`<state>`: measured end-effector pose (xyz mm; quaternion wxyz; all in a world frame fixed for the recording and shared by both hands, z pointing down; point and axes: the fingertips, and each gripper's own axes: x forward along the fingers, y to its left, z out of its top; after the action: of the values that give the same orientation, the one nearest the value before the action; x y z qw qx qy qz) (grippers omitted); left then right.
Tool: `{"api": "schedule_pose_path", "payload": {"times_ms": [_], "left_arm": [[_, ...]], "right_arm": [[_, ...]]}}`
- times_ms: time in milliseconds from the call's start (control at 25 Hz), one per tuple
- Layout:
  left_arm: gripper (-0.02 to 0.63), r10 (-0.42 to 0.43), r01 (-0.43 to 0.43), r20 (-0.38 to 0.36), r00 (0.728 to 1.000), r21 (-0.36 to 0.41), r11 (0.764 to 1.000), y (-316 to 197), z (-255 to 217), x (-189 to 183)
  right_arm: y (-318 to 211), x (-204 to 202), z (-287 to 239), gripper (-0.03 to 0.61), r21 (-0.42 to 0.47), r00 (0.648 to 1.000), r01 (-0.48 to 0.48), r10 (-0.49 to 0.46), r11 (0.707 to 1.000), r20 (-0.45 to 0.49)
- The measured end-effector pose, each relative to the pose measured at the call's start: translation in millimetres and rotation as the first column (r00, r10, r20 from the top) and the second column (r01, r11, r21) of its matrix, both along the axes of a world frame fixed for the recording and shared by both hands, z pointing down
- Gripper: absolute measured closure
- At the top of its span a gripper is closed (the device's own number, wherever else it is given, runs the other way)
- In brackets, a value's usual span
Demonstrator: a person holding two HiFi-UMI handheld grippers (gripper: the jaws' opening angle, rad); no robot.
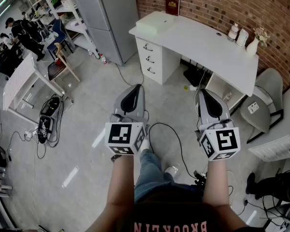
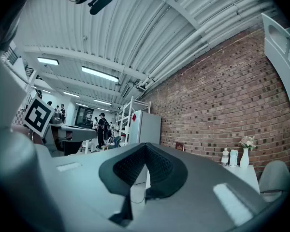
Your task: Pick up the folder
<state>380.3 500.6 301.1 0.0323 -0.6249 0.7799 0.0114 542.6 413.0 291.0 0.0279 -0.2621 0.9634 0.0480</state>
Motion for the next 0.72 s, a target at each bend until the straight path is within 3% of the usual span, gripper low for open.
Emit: {"api": "schedule_pose_path", "payload": {"times_ms": [400, 720], "left_arm": [[0.617, -0.011, 0.011, 0.012, 1.000, 0.017, 1.000, -8, -10, -18], [0.617, 0.003, -0.003, 0.018, 1.000, 0.012, 1.000, -47, -8, -64]], "right_arm": [[-9, -17, -8, 0.578, 0.012, 1.000, 0.009, -0.009, 1.000, 0.019], [-33, -66, -11, 0.577, 0.052, 0.999, 0.046, -0.047, 0.998, 0.013]]}}
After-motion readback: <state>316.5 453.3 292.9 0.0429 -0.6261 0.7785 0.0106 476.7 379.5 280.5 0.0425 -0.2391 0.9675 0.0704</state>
